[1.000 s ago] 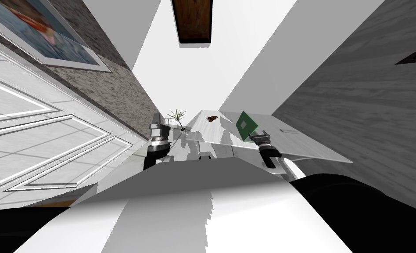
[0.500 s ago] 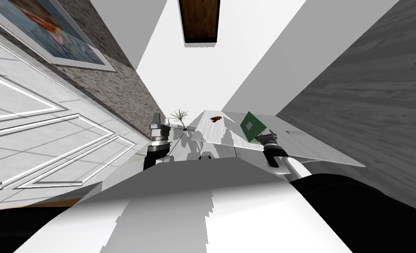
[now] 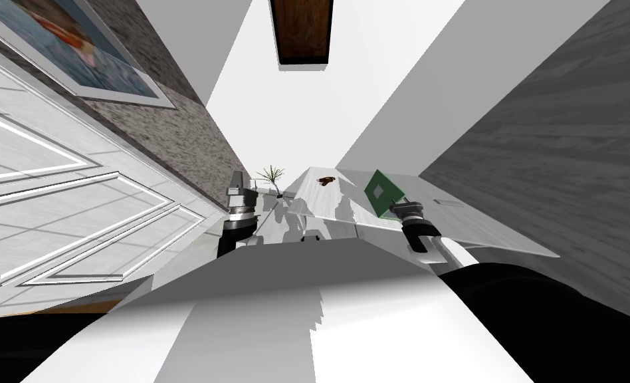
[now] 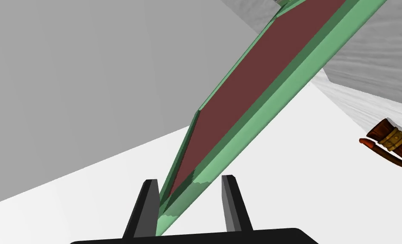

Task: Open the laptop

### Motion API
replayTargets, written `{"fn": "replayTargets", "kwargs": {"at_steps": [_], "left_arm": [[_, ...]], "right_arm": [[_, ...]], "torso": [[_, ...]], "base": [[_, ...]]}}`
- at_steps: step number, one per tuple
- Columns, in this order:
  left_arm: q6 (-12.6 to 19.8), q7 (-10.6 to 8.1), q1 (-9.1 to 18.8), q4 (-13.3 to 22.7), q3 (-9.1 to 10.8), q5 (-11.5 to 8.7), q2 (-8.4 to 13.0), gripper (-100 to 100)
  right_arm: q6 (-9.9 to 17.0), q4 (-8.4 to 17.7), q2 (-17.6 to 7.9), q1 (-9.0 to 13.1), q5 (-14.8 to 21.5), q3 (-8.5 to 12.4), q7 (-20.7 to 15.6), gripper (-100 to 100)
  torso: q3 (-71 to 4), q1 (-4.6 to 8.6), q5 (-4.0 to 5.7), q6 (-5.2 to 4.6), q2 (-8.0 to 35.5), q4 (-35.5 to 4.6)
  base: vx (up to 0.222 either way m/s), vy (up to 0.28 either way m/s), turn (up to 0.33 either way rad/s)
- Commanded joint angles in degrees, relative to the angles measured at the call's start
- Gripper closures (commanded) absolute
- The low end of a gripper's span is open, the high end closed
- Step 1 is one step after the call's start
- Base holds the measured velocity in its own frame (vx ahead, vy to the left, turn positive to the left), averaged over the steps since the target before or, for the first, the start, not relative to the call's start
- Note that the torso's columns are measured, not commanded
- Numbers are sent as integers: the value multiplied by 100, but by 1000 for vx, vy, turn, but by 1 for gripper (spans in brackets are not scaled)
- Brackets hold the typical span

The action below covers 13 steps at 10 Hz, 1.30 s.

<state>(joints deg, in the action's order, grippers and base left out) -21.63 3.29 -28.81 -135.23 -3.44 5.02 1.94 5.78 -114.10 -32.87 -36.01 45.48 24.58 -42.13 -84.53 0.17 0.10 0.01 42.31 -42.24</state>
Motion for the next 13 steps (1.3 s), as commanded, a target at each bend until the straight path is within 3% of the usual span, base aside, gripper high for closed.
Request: {"fn": "replayTargets", "kwargs": {"at_steps": [1,6,7,8,13], "left_arm": [[0,0,0,0,0,0,0,0],[0,0,-1,0,0,0,0,0],[0,0,0,0,0,0,0,0],[0,0,-1,0,0,0,0,0],[0,0,0,0,0,0,0,0]], "right_arm": [[91,81,-234,-30,-448,-8,395,100],[214,232,-632,-62,-1221,-12,1083,100],[181,205,-576,-54,-1118,-14,981,100],[156,353,-584,45,-1360,-66,1223,100],[92,716,-579,278,-1918,-209,1741,100]], "torso": [[-1,0,-3,-9,1,-3],[-4,-7,-7,-7,-4,-3],[-2,-7,-6,-9,-2,-3],[-3,-19,-7,-8,-6,0],[-10,53,32,-26,-22,17]], "base": [[-43,-51,10],[-36,-53,17],[-17,-24,12],[-42,-57,34],[-58,-74,43]]}}
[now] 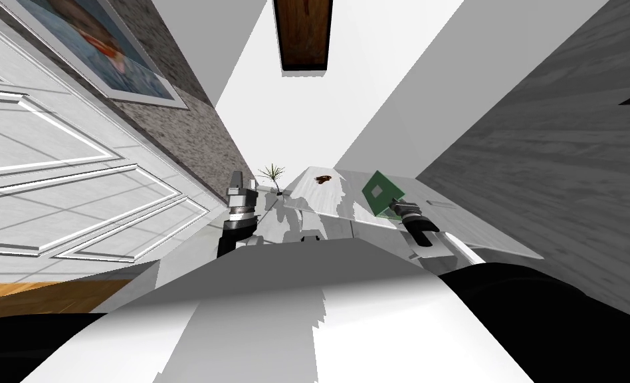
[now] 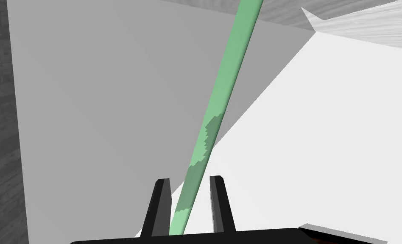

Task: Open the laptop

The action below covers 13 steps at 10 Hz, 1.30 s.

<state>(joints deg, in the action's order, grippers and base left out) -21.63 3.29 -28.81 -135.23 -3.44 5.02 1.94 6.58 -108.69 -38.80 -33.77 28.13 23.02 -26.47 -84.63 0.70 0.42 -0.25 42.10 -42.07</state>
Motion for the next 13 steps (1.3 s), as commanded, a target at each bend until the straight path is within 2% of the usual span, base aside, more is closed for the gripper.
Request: {"fn": "replayTargets", "kwargs": {"at_steps": [1,3,4,5,6,7,13], "left_arm": [[0,0,0,0,0,0,0,0],[0,0,0,0,0,0,0,0],[0,0,0,0,0,0,0,0],[0,0,-1,0,0,0,0,0],[0,0,0,0,0,0,0,0],[0,0,0,0,0,0,0,0],[0,0,0,0,0,0,0,0]], "right_arm": [[0,247,15,100,-294,-82,278,100],[-26,393,17,194,-517,-139,485,100],[-87,311,8,232,-430,-78,401,100],[-177,552,112,401,-605,-154,584,100],[-221,674,172,476,-683,-200,660,100],[-221,674,172,476,-683,-200,660,100],[-483,1405,530,925,-1153,-472,1113,100]], "torso": [[0,9,7,-2,-1,4],[1,13,30,-1,-8,20],[-2,15,30,3,-12,21],[-8,-18,10,14,-17,14],[-8,-20,11,36,-19,16],[-9,-11,24,36,-24,23],[-19,-14,41,46,-42,40]], "base": [[-40,-76,29],[-45,-74,27],[-19,-28,11],[-45,-72,13],[-62,-107,60],[-44,-65,29],[-46,-71,23]]}}
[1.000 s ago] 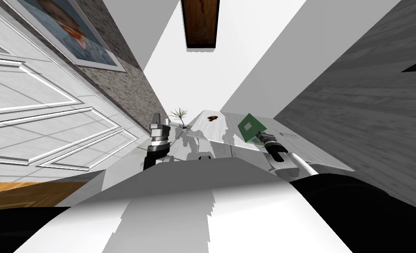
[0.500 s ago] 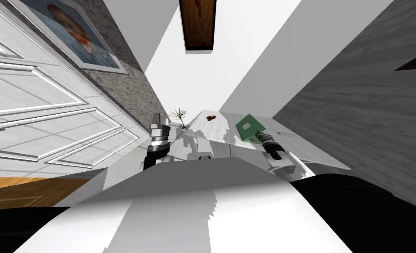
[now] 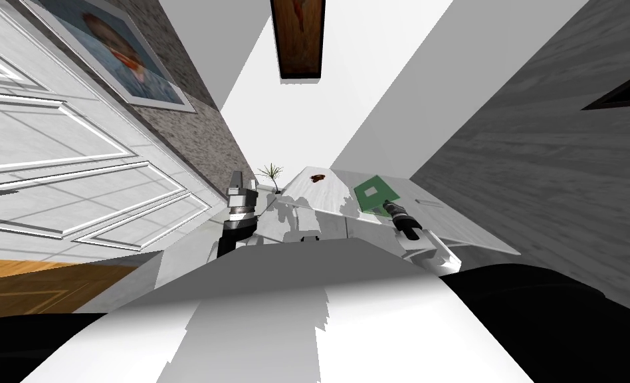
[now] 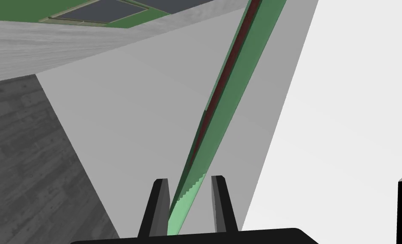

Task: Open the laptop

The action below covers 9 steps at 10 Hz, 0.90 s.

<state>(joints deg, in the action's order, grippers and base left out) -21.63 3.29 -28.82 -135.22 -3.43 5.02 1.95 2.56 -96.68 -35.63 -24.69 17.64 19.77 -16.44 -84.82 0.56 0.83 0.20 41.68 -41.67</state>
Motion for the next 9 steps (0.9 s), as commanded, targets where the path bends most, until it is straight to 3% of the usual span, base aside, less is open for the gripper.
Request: {"fn": "replayTargets", "kwargs": {"at_steps": [1,3,4,5,8,9], "left_arm": [[0,0,0,0,0,0,0,0],[0,0,-1,0,0,0,-1,0],[0,0,0,0,-1,0,-1,0],[0,0,-1,0,0,0,0,0],[0,0,0,0,0,0,0,0],[0,0,0,0,0,0,0,0]], "right_arm": [[-80,205,213,17,-105,-146,110,100],[-124,327,273,92,-183,-191,185,100],[-103,309,166,149,-158,-85,161,100],[-316,612,391,316,-277,-157,277,100],[-503,889,610,475,-385,-240,375,100],[-282,533,380,307,-457,-156,450,-100]], "torso": [[3,-9,-2,-4,4,0],[0,-47,-24,7,3,-8],[1,-46,-22,15,5,-7],[1,-54,-53,7,15,-27],[5,-39,-47,9,19,-28],[2,-48,-50,10,15,-25]], "base": [[-30,-56,7],[-15,-18,-6],[-18,-17,-15],[-31,-60,-29],[-34,-75,10],[-12,-16,-20]]}}
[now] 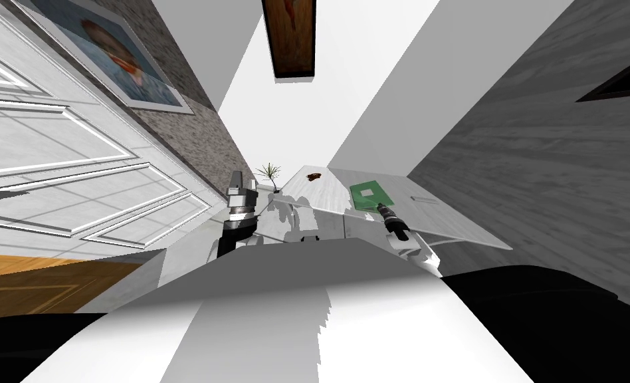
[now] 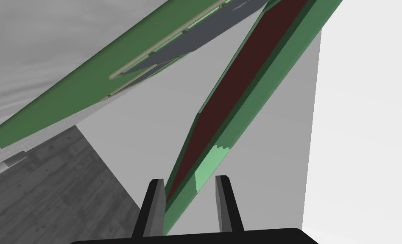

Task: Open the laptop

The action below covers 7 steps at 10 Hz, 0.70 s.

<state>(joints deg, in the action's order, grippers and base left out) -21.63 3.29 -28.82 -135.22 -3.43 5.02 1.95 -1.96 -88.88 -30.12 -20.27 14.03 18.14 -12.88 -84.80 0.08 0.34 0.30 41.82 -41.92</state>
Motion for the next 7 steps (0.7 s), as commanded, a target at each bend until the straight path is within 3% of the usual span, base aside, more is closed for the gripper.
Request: {"fn": "replayTargets", "kwargs": {"at_steps": [1,7], "left_arm": [[0,0,-1,0,0,0,0,0],[0,0,0,0,-1,0,-1,0]], "right_arm": [[255,-370,-257,-203,-145,10,142,-100],[766,-1111,-770,-610,-435,31,425,-100]], "torso": [[-1,-16,-25,-17,7,-16],[30,-13,-41,-32,58,-43]], "base": [[18,15,-25],[19,14,-16]]}}
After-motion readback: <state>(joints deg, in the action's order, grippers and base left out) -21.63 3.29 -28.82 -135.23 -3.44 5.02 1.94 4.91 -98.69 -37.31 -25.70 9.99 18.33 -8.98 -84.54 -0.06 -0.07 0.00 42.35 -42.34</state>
